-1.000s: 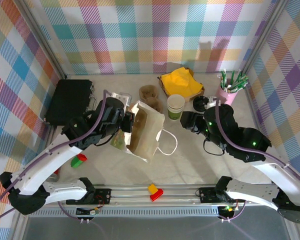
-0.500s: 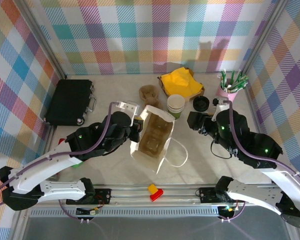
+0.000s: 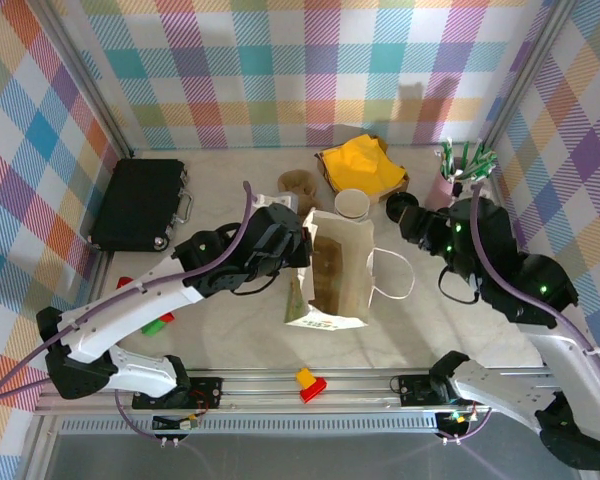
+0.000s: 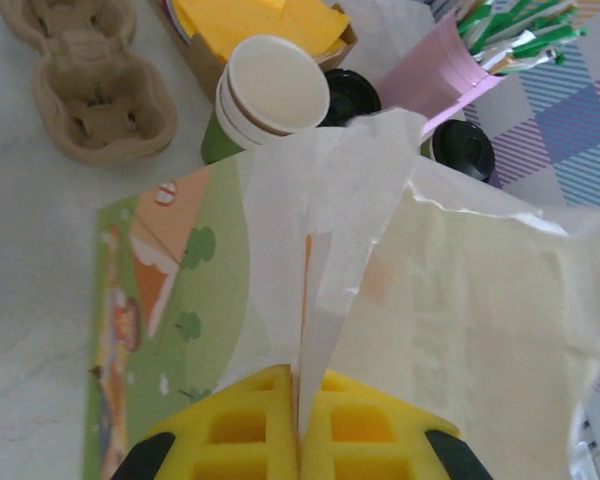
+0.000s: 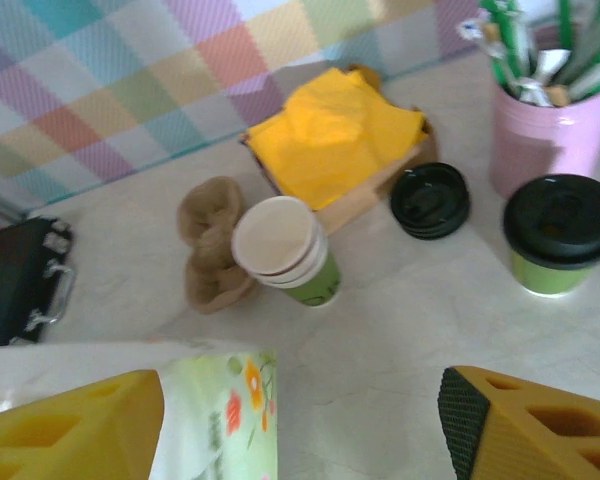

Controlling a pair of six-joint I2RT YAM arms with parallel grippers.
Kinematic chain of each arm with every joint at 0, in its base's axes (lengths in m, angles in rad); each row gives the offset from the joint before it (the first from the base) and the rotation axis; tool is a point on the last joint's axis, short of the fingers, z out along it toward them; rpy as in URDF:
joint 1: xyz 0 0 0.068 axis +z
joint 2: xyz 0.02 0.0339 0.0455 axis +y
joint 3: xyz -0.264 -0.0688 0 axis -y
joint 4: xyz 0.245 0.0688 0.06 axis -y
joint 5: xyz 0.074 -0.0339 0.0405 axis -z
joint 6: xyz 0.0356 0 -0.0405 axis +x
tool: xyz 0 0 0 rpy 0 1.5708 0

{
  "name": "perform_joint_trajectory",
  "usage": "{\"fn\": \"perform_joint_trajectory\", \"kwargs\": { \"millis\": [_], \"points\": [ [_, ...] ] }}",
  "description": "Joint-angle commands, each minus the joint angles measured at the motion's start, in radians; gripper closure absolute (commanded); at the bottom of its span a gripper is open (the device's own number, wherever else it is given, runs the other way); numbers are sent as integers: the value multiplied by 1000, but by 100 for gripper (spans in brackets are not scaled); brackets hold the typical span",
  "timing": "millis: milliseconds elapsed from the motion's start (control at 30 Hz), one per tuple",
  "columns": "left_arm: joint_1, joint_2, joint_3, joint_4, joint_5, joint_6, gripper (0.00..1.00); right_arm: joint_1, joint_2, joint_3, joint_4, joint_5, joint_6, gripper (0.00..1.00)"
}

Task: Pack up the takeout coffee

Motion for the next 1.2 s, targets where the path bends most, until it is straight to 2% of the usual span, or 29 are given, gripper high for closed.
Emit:
{"fn": "perform_joint_trajectory", "kwargs": {
  "millis": [0,167,367,700,767,867,1033,1167],
  "points": [
    [26,17,22,4,65,-93,100,-125,31,26,-61,-169,-56,24],
    [74,7,-67,72,134,-142,100,-265,92,19,-72,-277,-113,18],
    [140,-14,-131,81,208,-170,100,-419,144,-13,-63,-388,-146,16],
    [227,-35,-153,49,292,-117,100,-561,210,-97,-12,-423,-246,12],
    [232,-33,-163,88,345,-78,93,-593,229,-108,-2,-427,-267,12],
    [242,-24,-165,118,404,-47,78,-626,268,-109,13,-417,-301,11],
    [243,-28,-119,81,388,18,53,-657,332,-121,70,-402,-365,8],
    [245,-37,-49,12,338,94,43,-689,407,-107,96,-403,-404,6]
  ]
}}
